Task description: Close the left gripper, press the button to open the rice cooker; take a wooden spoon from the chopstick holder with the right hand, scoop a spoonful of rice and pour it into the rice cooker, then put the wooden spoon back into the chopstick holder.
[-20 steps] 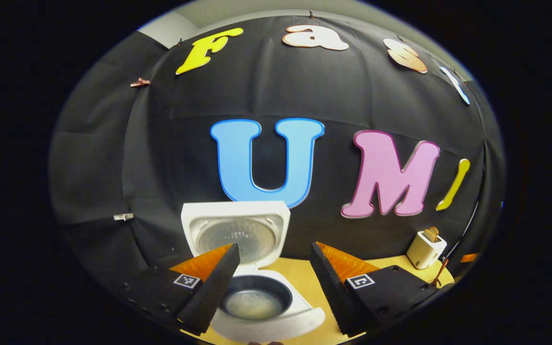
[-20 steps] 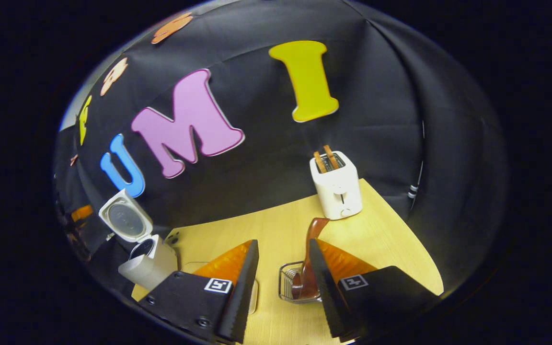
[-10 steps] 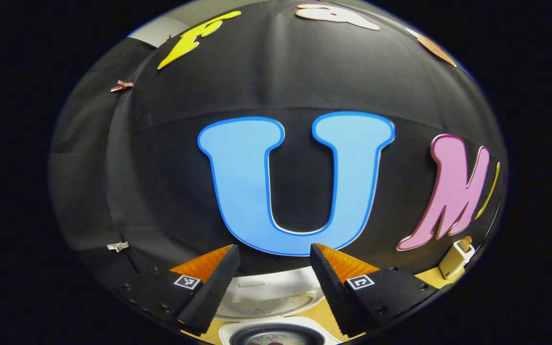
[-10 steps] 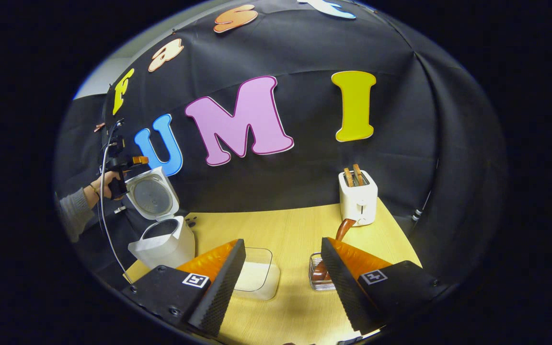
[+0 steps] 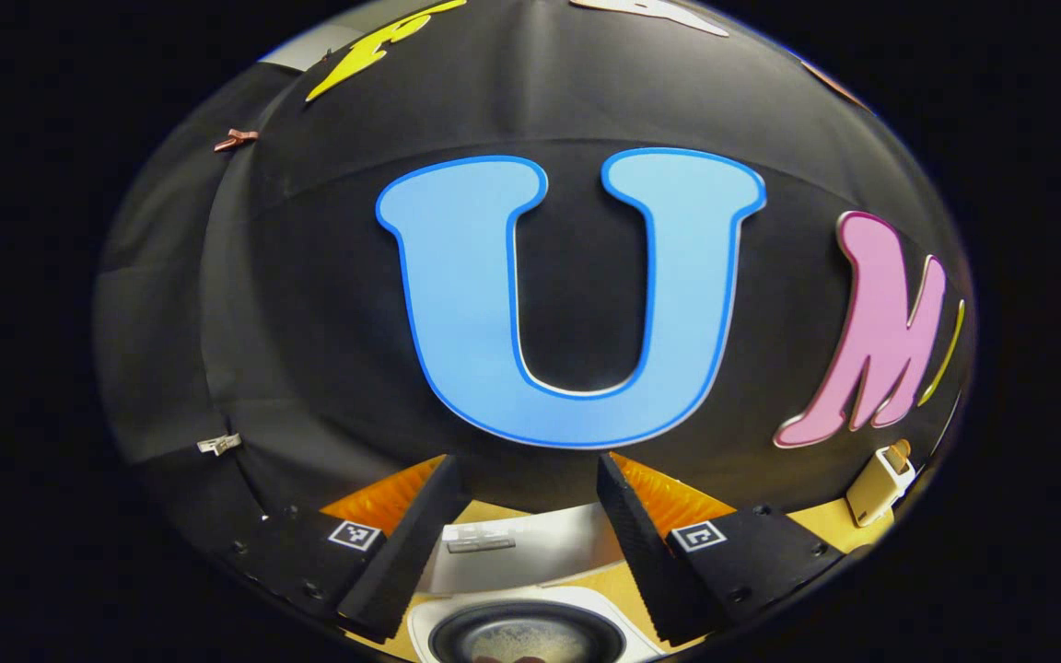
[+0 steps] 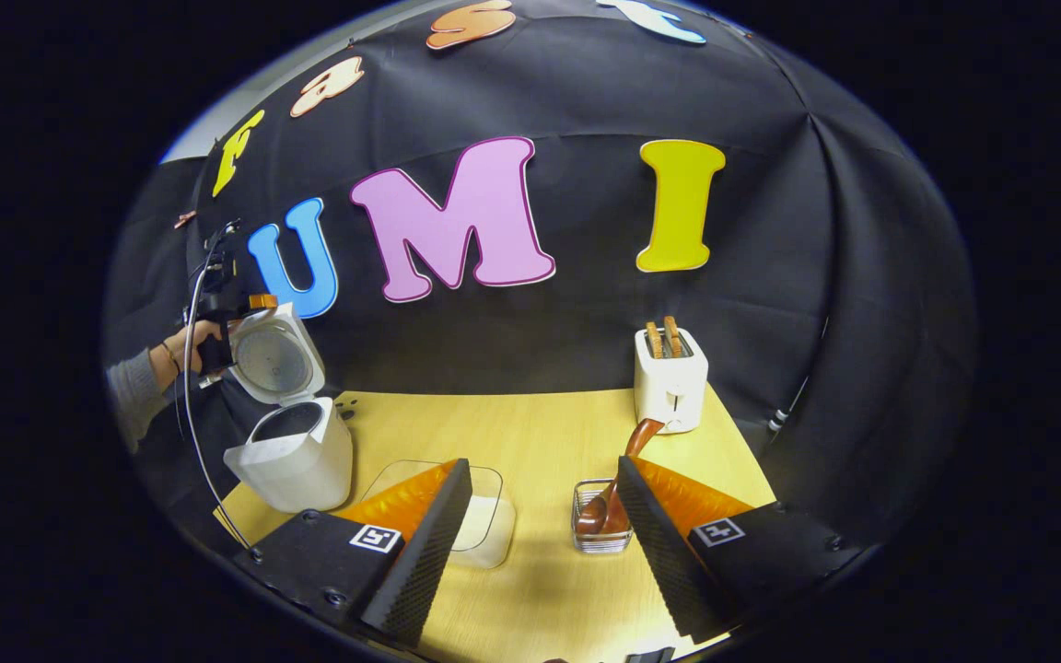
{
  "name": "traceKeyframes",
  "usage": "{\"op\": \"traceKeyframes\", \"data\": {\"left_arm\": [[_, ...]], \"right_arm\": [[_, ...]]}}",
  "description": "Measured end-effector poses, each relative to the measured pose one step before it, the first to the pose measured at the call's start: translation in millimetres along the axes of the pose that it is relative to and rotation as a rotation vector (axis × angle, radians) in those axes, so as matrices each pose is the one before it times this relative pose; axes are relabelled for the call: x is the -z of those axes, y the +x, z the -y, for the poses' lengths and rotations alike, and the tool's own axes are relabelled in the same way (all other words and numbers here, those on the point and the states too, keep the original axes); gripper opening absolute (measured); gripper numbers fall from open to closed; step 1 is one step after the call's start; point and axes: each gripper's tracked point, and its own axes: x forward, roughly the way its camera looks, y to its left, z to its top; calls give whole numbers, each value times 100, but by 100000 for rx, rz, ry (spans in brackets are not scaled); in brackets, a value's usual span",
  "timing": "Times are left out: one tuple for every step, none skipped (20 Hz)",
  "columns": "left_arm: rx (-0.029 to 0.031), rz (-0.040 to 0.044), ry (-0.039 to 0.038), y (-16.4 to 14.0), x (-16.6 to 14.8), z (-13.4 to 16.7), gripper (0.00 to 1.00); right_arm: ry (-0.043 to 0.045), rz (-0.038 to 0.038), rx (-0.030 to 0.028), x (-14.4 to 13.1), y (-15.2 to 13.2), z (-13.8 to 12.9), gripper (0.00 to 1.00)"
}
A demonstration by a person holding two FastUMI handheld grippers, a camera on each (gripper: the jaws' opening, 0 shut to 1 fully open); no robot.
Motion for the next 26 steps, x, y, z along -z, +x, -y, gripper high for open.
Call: {"op": "traceKeyframes", "data": {"left_arm": [[593, -735, -366, -1235, 913, 467, 99], [467, -1129, -176, -1334, 901, 502, 98], [525, -1547, -381, -1614, 1447, 666, 98], [317, -1447, -541, -1226, 1327, 576, 98], [386, -1890, -783, -1059, 1484, 589, 98], [751, -3134, -415, -1314, 2344, 606, 97], [476, -2134, -549, -745, 1738, 389, 97], [305, -2596, -1565, -601, 2077, 284, 96], [400, -1852, -1459, -416, 1782, 375, 96], [412, -354, -270, -329, 1326, 249, 97], [-109, 661, 1218, -120, 787, 47, 97], [-499, 822, 1497, -9, 211, -31, 98], [-795, 621, 1441, -2, 353, -28, 97], [-1129, 535, -292, -89, 204, -87, 97], [-1678, 1054, 43, -156, 183, -167, 98], [-1014, 1204, 842, -135, 203, -132, 100], [-696, -139, 85, -171, 420, -90, 100], [-1182, -339, 268, -129, 411, -180, 100], [-1688, 152, 620, -353, 518, -257, 100], [-590, -380, 425, -303, 499, -86, 100], [-868, -152, 386, -180, 420, -248, 100], [270, -562, -38, -34, 441, -79, 100], [-109, -2102, -401, -58, 844, -151, 100], [-408, -1322, -505, -64, 543, -220, 100], [-614, -1096, -676, -2, 395, -129, 100], [-212, -2307, -114, 148, 886, 43, 100]], "right_arm": [[534, 263, -444, -91, 219, 48, 99], [515, 214, -802, -114, 120, -16, 99], [531, 55, -700, 20, 168, -9, 99], [9, 59, -743, -26, 241, 137, 98], [-168, -253, -302, 88, 147, 214, 99], [106, -438, -380, -5, 37, 251, 98], [75, -42, -241, 80, -56, 194, 99], [-100, -158, -303, 49, -81, 275, 98], [-113, -568, 54, 102, -37, 391, 98], [130, -143, -52, -39, -38, 133, 98], [152, -139, 81, 79, 12, 190, 99], [-116, -255, 154, 20, -21, 53, 98], [-89, -443, -69, 82, 20, 58, 98], [-477, -167, 73, 14, -30, -43, 98], [-355, -302, 210, 128, 93, 106, 98], [30, -437, 103, 81, 52, 40, 98], [23, -184, -68, -5, -14, -49, 99], [16, -17, -52, 21, 107, 26, 98], [-71, -95, -102, -25, 45, -115, 99], [7, -304, 8, 33, 175, -12, 99], [80, -315, -124, 125, -31, -20, 99], [95, 9, -62, -83, 140, -60, 99], [47, -4, -281, -9, 16, -213, 99], [30, -207, -236, 95, 131, -77, 98], [-68, -208, -255, 92, 102, -74, 99], [-134, -275, -333, -6, 185, -237, 99]]}}
